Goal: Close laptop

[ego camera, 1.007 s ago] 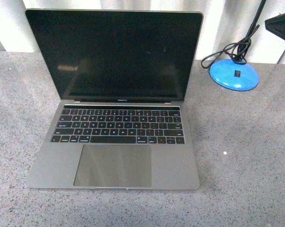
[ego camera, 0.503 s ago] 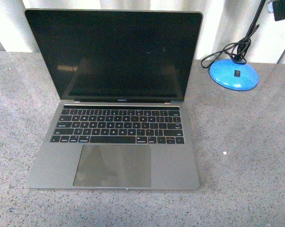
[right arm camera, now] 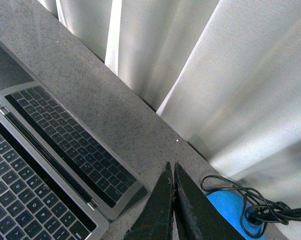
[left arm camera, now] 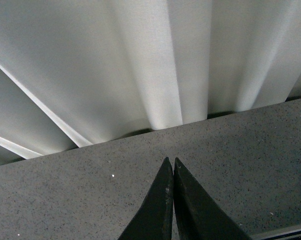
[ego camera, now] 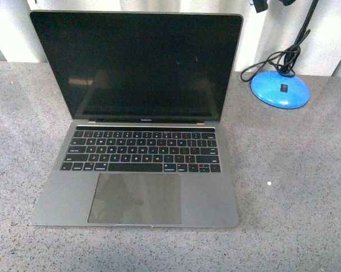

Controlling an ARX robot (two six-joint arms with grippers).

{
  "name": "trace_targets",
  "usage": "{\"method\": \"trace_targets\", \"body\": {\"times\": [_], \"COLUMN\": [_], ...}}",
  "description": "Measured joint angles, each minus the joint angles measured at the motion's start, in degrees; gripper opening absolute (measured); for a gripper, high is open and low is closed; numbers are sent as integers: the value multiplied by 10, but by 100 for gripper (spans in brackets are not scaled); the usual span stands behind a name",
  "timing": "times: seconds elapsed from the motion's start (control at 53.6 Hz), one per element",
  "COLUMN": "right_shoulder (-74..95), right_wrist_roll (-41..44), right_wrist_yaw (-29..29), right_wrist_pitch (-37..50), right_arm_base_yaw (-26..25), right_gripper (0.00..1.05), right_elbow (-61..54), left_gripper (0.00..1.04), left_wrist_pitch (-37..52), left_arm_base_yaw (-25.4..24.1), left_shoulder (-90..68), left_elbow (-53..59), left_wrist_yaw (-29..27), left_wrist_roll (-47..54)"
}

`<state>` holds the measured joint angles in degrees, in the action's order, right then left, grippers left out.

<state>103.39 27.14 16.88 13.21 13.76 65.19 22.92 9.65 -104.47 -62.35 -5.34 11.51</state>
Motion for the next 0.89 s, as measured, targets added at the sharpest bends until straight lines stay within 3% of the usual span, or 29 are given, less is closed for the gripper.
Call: {"method": "trace_targets", "body": {"times": [0.895], "right_shoulder": [82], "right_wrist_roll": [-5], "right_wrist_yaw": [-8], "right_wrist_pitch": [0], "right_arm_base_yaw": [39], "right_gripper": [1], "right_elbow": [73], "left_gripper": [4], "left_wrist_pitch": [-13], "left_arm_base_yaw": [7], "left_shoulder": [-38], "left_elbow": [-32], "left_wrist_yaw": [4], "left_wrist_roll": [-18]}}
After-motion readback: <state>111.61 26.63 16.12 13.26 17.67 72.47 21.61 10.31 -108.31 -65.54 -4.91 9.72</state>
